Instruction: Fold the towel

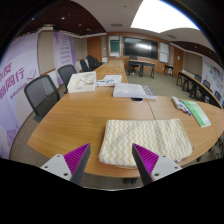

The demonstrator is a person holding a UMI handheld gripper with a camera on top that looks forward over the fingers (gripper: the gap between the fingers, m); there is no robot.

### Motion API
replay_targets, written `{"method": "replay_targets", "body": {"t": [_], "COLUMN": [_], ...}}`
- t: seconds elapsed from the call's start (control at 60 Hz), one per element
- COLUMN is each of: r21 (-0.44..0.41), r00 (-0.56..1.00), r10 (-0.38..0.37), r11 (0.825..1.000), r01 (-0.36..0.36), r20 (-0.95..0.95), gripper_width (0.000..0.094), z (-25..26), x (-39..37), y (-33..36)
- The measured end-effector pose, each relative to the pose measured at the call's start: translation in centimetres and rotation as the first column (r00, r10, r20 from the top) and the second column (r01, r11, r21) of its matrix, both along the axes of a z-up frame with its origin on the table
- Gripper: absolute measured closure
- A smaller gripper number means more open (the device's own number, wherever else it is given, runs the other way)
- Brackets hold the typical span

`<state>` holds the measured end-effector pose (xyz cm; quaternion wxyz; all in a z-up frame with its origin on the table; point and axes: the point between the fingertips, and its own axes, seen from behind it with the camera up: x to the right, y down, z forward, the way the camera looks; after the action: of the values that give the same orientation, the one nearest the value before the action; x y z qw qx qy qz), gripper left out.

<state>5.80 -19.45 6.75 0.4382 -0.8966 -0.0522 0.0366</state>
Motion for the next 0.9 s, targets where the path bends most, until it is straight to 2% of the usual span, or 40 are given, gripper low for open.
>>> {"method": "replay_targets", "body": {"t": [0.117, 0.183, 0.3, 0.35, 0.483, 0.517, 0.55, 0.567, 0.6, 0.75, 0.817, 0.9], "r21": [-0.021, -0.022, -0.094, -0.074, -0.086, -0.096, -0.103, -0.103, -0.115, -0.144, -0.164, -0.139], "r00": [0.998, 0.996, 0.993, 0.992, 0.989, 0.989, 0.986, 0.986, 0.989, 0.992, 0.997, 0.988], "r10": [-0.012, -0.015, -0.022, -0.021, 0.028, 0.023, 0.001, -0.01, -0.018, 0.033, 0.07, 0.129], "r11": [1.0, 1.0, 0.995, 0.997, 0.996, 0.995, 0.994, 0.994, 0.993, 0.989, 0.984, 0.98], "r01": [0.013, 0.017, 0.033, 0.031, -0.015, -0.009, 0.017, 0.028, 0.035, -0.015, -0.064, -0.139], "r20": [0.069, 0.094, 0.117, 0.128, 0.143, 0.147, 0.165, 0.169, 0.145, 0.124, 0.035, -0.08], "gripper_width": [0.0091, 0.0171, 0.0295, 0.0352, 0.0578, 0.0682, 0.0843, 0.0884, 0.0892, 0.0927, 0.0928, 0.0928], "z": [-2.9, -4.3, -7.4, -7.4, -7.7, -7.7, -7.7, -7.5, -7.7, -6.9, -6.0, -2.6], "x": [-1.4, -1.9, -1.7, -1.7, -2.0, -1.6, -0.6, -0.5, -0.4, -1.8, -4.1, -7.6], "y": [5.6, 7.8, 8.9, 9.2, 9.2, 9.3, 9.6, 9.5, 9.5, 9.0, 8.3, 7.2]}}
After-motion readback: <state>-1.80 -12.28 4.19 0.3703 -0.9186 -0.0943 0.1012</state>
